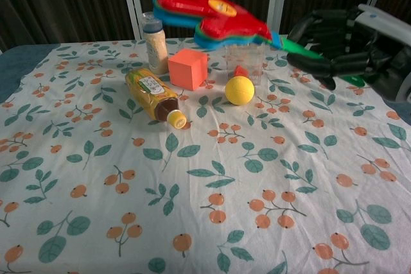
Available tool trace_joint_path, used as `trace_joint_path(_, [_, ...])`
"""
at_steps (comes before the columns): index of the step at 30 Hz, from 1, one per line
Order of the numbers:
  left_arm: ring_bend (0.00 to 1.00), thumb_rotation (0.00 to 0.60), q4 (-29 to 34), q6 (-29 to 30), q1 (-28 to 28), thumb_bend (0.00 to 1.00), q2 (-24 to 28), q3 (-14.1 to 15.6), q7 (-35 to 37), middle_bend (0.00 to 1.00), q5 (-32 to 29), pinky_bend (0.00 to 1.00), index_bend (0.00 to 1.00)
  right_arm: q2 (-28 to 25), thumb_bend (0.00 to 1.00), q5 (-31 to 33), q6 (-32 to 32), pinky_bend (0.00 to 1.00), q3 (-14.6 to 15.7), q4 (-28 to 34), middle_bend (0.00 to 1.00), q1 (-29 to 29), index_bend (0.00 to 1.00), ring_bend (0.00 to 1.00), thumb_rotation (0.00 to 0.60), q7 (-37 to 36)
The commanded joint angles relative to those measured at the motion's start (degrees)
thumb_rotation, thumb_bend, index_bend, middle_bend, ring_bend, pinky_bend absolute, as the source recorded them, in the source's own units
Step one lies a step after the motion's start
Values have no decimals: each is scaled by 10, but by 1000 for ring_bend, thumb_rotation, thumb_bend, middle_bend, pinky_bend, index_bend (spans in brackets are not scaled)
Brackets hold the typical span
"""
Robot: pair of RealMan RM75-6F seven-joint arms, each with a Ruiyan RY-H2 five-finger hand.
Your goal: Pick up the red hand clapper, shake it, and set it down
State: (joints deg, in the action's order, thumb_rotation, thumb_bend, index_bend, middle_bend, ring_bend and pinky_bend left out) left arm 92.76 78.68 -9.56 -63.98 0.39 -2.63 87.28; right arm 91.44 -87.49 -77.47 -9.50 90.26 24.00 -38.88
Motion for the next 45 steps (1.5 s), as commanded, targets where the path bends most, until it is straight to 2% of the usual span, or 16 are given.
trace_joint_path(1, [0, 600, -1, 1, 1, 464, -1, 1, -1, 0, 1, 86, 0, 58, 495, -39, -162, 896, -47, -17, 694, -45, 884, 768, 600, -99])
trace_joint_path(5, [0, 600, -1, -1, 0, 463, -2, 0, -1, 0, -1, 86, 0, 72, 495, -39, -161, 896, -45, -46, 694, -41, 882, 767, 600, -102])
trace_joint_path(8, [0, 600, -1, -4, -3, 463, -1, -2, -2, 0, -3, 86, 0, 80, 495, -36, -133, 896, -36, -80, 694, -29, 881, 767, 600, -62])
trace_joint_path(11, [0, 600, -1, -4, -2, 463, -2, -1, -2, 0, -2, 86, 0, 73, 495, -23, -67, 896, -20, -98, 694, -8, 882, 767, 600, -12])
trace_joint_path(14, [0, 600, -2, -4, -2, 463, -2, -1, 1, 0, -2, 86, 0, 41, 495, 33, 49, 897, -8, -89, 694, 17, 885, 767, 600, 59])
trace_joint_path(19, [0, 600, -3, -3, -2, 464, -1, -1, 2, 0, -3, 86, 0, 17, 495, 118, 161, 897, -2, -76, 694, 39, 886, 767, 600, 173])
trace_joint_path(26, [0, 600, -2, -5, -3, 465, 1, -2, 3, 0, -4, 86, 0, 16, 495, 138, 163, 897, -6, -66, 694, 35, 889, 767, 600, 197])
trace_joint_path(32, [0, 600, -2, -7, -5, 466, 0, -2, 2, 0, -4, 86, 0, 14, 495, 142, 177, 883, 4, -88, 694, 45, 868, 745, 600, 266])
trace_joint_path(33, [0, 600, -2, -8, -5, 465, 0, -2, 1, 0, -4, 86, 0, 12, 495, 145, 185, 872, 8, -93, 694, 48, 842, 729, 600, 286])
trace_joint_path(35, [0, 600, -1, -8, -5, 465, -1, -1, 1, 0, -4, 86, 0, 7, 495, 155, 203, 806, 13, -97, 659, 54, 697, 648, 600, 312])
trace_joint_path(37, [0, 600, -2, -6, -4, 465, -1, -1, 1, 0, -3, 87, 0, -3, 495, 166, 225, 665, 17, -91, 521, 59, 430, 491, 600, 325])
trace_joint_path(39, [0, 600, -3, -5, -3, 464, -1, -1, 3, 0, -3, 87, 0, -13, 479, 168, 235, 556, 19, -83, 377, 62, 213, 336, 600, 329])
trace_joint_path(41, [0, 600, -3, -4, -2, 464, -1, -1, 3, 0, -3, 86, 0, -26, 418, 165, 243, 432, 24, -77, 247, 64, 68, 189, 600, 337])
trace_joint_path(43, [0, 600, -3, -3, -2, 463, -1, 0, 3, 0, -2, 86, 0, -43, 355, 171, 256, 299, 28, -67, 153, 66, 6, 87, 600, 348])
trace_joint_path(45, [0, 600, -3, -3, -2, 464, -1, -1, 5, 0, -2, 87, 0, -70, 308, 185, 272, 208, 31, -45, 82, 70, 0, 24, 600, 366])
